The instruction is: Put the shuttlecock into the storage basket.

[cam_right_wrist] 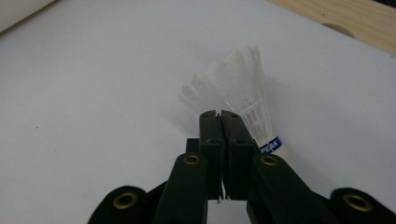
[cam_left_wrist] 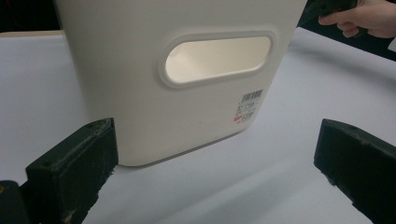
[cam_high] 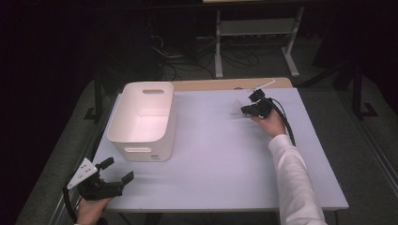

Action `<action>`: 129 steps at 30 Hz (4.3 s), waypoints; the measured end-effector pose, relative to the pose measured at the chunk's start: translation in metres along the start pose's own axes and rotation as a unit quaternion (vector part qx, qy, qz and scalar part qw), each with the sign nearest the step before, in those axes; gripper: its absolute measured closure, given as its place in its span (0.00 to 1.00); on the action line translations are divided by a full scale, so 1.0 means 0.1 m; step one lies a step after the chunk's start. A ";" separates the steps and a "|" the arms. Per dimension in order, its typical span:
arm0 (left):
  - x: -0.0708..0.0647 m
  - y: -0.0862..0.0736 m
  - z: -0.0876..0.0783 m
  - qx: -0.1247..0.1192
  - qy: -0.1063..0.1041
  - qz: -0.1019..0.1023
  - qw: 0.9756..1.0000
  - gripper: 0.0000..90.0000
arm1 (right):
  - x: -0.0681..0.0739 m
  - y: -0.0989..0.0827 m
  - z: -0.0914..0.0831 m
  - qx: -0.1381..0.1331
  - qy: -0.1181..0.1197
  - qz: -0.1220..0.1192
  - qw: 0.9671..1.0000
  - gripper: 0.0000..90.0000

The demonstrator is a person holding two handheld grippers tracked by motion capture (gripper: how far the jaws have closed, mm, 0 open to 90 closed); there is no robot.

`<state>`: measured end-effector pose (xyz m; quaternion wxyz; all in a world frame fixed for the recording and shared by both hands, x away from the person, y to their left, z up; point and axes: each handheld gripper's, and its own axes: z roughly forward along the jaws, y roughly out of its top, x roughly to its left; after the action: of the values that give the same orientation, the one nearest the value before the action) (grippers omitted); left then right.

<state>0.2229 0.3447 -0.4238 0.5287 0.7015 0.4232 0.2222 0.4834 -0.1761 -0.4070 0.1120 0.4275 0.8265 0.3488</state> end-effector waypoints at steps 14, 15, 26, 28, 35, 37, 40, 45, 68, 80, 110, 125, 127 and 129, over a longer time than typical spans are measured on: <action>0.00 0.00 0.01 0.000 0.001 0.000 1.000 0.00 | -0.10 0.17 -0.30 0.006 0.001 -0.022 1.000 0.34; 0.00 0.00 0.01 -0.001 0.000 -0.003 1.000 0.00 | -0.10 0.19 -0.32 0.008 0.000 -0.026 1.000 0.30; 0.00 0.00 0.00 0.000 -0.005 0.001 1.000 0.00 | -0.13 0.37 -0.37 0.014 0.002 -0.057 0.998 0.00; 0.00 0.00 0.00 0.001 -0.006 0.005 1.000 0.00 | -0.15 0.39 -0.35 0.017 0.008 -0.063 0.998 0.00; -0.02 0.01 0.00 0.005 -0.009 0.010 1.000 0.00 | -0.20 0.46 -0.25 0.031 0.026 -0.071 0.997 0.00; -0.02 0.01 0.00 0.006 -0.006 0.011 1.000 0.00 | -0.21 0.46 -0.23 0.033 0.026 -0.073 0.996 0.00; -0.03 -0.01 -0.03 0.003 0.000 0.008 1.000 0.00 | -0.25 0.48 -0.16 0.045 0.028 -0.079 0.995 0.00; -0.03 -0.02 -0.09 0.003 0.010 0.004 1.000 0.00 | -0.29 0.46 -0.12 0.051 0.041 -0.079 0.995 0.00; -0.03 -0.07 -0.23 0.006 0.048 -0.004 0.999 0.00 | -0.48 0.26 0.12 0.096 0.078 -0.124 0.985 0.21; -0.04 -0.07 -0.25 0.005 0.051 -0.006 0.999 0.00 | -0.59 0.21 0.23 0.100 0.092 -0.129 0.982 0.39; -0.03 -0.07 -0.22 0.003 0.040 -0.006 0.999 0.00 | -0.62 0.15 0.24 0.102 0.120 -0.115 0.981 0.70; -0.04 -0.05 -0.17 0.008 0.024 -0.004 1.000 0.00 | -0.41 0.21 0.09 0.089 0.120 -0.103 0.983 0.70; -0.03 -0.05 -0.17 0.007 0.021 -0.003 1.000 0.00 | -0.38 0.23 0.05 0.084 0.129 -0.100 0.983 0.70; -0.03 -0.05 -0.17 0.007 0.020 -0.003 1.000 0.00 | -0.34 0.26 0.02 0.081 0.131 -0.103 0.983 0.70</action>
<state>0.2064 0.3520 -0.4218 0.5154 0.6995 0.4376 0.2315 0.5216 -0.1918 -0.3950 0.0030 0.2988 0.8991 0.3199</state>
